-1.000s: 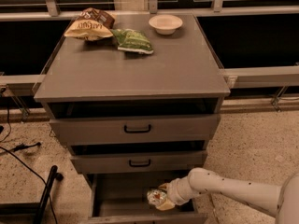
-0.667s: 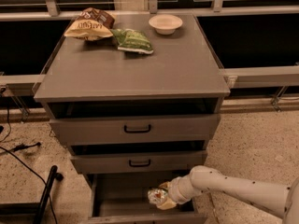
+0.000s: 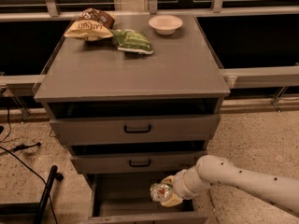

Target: Pick 7up can from bottom drawer and place on counter

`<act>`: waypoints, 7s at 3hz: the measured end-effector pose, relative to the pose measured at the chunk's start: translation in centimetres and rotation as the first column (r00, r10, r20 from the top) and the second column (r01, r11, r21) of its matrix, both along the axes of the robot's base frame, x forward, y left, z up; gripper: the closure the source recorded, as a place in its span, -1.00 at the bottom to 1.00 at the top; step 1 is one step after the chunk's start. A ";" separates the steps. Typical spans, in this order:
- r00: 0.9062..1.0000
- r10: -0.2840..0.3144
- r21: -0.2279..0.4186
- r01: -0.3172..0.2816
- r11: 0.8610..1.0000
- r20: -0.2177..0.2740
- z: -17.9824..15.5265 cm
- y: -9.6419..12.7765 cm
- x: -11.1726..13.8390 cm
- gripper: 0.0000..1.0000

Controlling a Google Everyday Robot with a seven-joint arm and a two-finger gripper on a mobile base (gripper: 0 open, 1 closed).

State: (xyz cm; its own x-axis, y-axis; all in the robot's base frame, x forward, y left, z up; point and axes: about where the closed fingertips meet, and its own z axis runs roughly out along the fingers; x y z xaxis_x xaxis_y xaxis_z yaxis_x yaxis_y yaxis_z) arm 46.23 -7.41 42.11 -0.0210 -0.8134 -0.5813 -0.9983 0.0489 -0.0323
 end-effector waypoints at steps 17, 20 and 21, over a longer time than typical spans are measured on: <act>0.929 0.159 0.105 -0.204 0.973 0.335 48.8 5.2 15.2 1.00; 0.945 0.160 0.095 -0.194 0.976 0.285 45.7 6.8 18.1 1.00; 0.952 0.153 0.094 -0.184 0.978 0.264 44.5 6.7 18.2 1.00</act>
Offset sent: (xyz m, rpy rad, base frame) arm -0.0132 -0.0068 0.0663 -0.0373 -0.0327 0.0222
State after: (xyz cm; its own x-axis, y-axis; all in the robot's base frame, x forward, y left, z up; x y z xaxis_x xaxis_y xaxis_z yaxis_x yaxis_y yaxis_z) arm 64.45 -0.71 86.61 0.2711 -0.7187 -0.6403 -0.9517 -0.1007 -0.2900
